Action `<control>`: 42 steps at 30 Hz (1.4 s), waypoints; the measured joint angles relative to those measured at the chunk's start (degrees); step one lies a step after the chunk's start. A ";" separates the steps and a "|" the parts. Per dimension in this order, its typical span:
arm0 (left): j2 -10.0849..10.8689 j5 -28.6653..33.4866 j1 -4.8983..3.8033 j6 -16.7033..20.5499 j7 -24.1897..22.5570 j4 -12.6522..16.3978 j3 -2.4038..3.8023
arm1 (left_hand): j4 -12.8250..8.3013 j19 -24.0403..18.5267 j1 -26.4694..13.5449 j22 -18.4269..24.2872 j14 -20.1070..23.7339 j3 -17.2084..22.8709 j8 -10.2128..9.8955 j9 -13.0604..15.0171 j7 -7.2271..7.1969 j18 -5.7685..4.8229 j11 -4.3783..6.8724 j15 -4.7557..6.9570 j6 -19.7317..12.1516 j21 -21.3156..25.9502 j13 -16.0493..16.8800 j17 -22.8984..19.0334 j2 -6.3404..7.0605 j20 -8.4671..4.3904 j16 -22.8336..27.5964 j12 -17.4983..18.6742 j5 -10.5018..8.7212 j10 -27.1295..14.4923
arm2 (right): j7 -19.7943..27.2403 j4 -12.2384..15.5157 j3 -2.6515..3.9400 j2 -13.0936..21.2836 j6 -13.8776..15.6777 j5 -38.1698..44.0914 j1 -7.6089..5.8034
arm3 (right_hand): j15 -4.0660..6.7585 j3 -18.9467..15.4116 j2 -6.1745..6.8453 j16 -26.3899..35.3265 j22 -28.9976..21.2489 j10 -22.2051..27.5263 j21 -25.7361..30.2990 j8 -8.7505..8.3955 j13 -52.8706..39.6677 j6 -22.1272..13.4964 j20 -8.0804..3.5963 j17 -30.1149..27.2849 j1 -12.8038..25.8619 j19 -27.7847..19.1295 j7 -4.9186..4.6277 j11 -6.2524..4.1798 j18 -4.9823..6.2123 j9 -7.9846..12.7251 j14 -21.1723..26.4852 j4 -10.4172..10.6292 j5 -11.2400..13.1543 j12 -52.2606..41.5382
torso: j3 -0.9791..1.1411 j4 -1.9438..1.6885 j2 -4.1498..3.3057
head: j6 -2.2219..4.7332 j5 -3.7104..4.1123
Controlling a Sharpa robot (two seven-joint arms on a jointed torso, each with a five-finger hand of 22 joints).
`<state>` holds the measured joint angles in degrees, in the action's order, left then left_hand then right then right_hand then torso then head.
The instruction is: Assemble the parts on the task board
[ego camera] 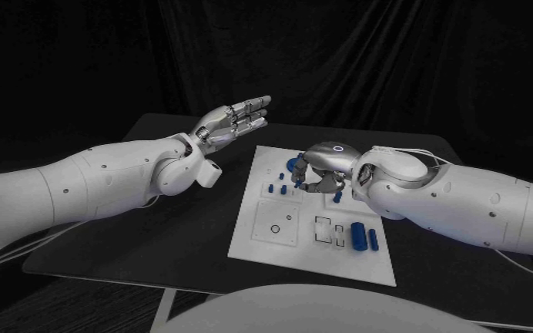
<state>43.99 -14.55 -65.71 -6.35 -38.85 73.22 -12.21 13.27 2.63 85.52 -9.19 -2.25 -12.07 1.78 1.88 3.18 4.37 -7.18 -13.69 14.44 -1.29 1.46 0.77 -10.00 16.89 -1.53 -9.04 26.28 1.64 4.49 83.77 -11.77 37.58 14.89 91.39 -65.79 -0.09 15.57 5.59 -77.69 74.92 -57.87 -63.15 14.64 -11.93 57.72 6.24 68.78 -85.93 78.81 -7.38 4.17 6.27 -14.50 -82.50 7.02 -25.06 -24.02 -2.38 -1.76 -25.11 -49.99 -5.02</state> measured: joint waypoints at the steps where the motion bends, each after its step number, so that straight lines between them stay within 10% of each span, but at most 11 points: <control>1: 0.00 0.00 0.00 0.06 0.00 0.03 0.00 | 0.00 0.00 0.00 0.05 0.19 0.00 0.00 0.00 0.00 0.00 0.00 0.19 0.00 0.00 0.00 0.00 0.00 0.00 0.00 0.00 0.00 0.00 | -0.08 -0.10 -0.01 -0.27 -0.11 0.29 0.25 | 0.00 0.00 0.00 0.00 0.00 -0.08 0.00 0.00 0.00 0.00 0.00 0.00 0.00 0.00 0.00 -0.08 0.00 0.00 0.00 0.00 0.00 0.00 | 0.00 0.00 0.00 | 0.00 -0.08; 42: -0.51 0.01 0.18 0.81 -0.01 0.17 -0.01 | 0.17 0.00 0.00 0.82 1.11 -0.17 0.00 -0.02 0.20 0.00 0.20 1.11 0.20 0.00 -0.02 -0.33 0.00 0.00 0.49 -0.12 0.00 -0.20 | -1.28 -4.74 -0.02 -4.66 -2.60 3.57 6.96 | 0.20 0.32 0.17 0.22 0.03 -0.07 0.61 -0.29 0.01 -0.41 -0.20 -0.49 -0.17 -0.20 -0.18 -0.07 0.00 -0.08 0.20 -0.32 0.04 0.00 | -0.10 -0.01 0.09 | 0.00 -1.20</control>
<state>43.48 -14.55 -65.54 -5.54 -38.85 73.39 -12.22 13.44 2.62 85.52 -8.37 -1.14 -12.23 1.78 1.86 3.38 4.37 -6.98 -12.58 14.64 -1.29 1.44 0.43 -10.01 16.89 -1.04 -9.16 26.28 1.44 3.22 79.03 -11.79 32.92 12.28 94.96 -58.83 0.11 15.89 5.76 -77.47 74.95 -57.95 -62.55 14.35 -11.92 57.31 6.04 68.30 -86.11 78.61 -7.56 4.10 6.26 -14.58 -82.31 6.70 -25.02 -24.02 -2.48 -1.76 -25.03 -49.99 -6.22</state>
